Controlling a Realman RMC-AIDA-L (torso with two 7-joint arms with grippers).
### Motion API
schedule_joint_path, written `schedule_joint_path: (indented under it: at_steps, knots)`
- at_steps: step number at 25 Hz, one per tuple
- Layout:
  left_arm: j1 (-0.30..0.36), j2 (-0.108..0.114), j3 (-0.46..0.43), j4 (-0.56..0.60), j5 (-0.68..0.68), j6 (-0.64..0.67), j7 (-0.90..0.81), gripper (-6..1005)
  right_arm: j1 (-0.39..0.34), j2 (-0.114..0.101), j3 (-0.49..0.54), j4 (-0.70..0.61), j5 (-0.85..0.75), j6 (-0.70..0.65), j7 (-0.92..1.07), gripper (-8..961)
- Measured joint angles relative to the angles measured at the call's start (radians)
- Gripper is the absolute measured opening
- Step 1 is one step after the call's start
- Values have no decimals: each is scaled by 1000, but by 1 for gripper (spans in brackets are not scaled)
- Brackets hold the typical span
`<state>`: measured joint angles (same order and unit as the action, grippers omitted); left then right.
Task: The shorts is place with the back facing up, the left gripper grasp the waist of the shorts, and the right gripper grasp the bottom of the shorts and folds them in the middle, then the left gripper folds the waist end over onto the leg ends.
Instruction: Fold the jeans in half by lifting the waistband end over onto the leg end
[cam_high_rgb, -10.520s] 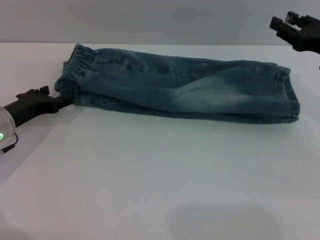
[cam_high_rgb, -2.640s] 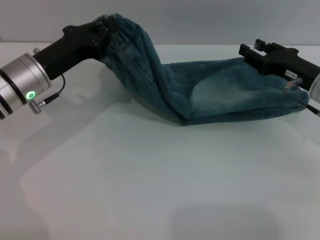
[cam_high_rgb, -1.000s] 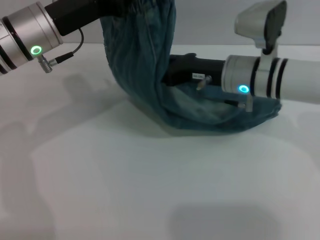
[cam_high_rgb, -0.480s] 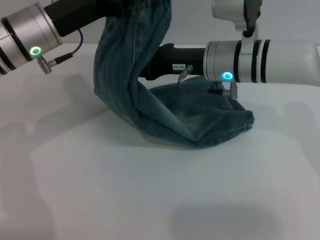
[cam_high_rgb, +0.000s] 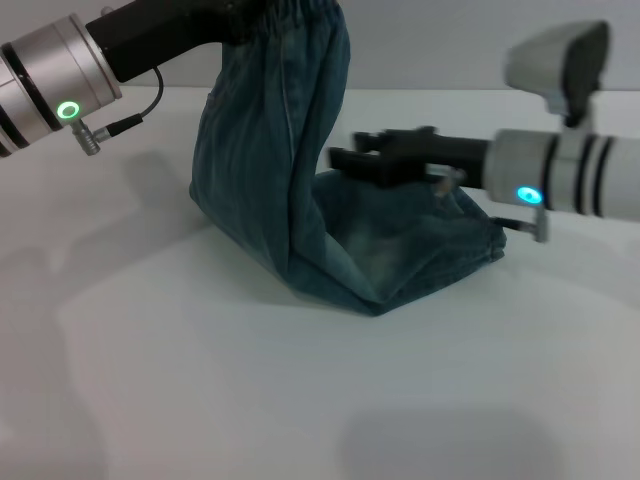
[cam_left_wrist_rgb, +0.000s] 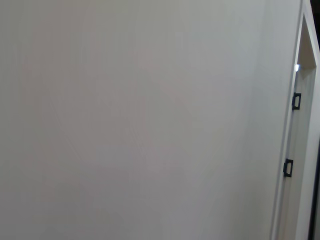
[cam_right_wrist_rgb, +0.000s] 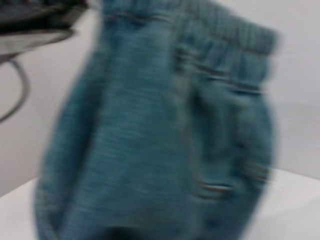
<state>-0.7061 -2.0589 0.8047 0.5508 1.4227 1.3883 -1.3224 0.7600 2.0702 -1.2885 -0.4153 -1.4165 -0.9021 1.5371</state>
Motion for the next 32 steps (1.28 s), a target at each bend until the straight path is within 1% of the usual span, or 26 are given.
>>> schedule_joint_path:
  at_steps: [4,6,11,16,19,21,24,25,26,30,32]
  knots:
    - [-1,-2,17,2,0,0,-1,33,-106,1,10,-95,4,55,-6,488]
    - [-5,-3,34,2,-2,-3,-1,34,-142,2,27,-121,5,85,-8,488]
    - [-21,-10,64,-5,-5,-11,1,36,-186,0,110,-131,5,130,-19,487]
    - [-37,-15,118,-13,-22,-47,8,38,-233,-1,220,-142,7,126,-61,487]
    - [-41,-15,183,-19,-74,-80,11,39,-258,-1,255,-153,8,123,-66,487]
    - [-41,-15,254,-16,-124,-115,11,39,-268,-1,281,-156,8,123,-72,487]
    - [-46,-15,337,-11,-193,-166,12,40,-275,0,336,-146,9,138,-95,487]
    - [-46,-15,337,-11,-193,-166,12,41,-274,1,355,-138,9,146,-105,487]
    - [-52,-15,381,-10,-232,-195,12,41,-273,1,373,-129,9,152,-117,487]
    - [-65,-15,476,-4,-290,-255,12,214,-272,1,400,-113,9,155,-134,488]
    - [-65,-15,486,0,-299,-259,12,289,-273,1,401,-113,9,154,-134,488]
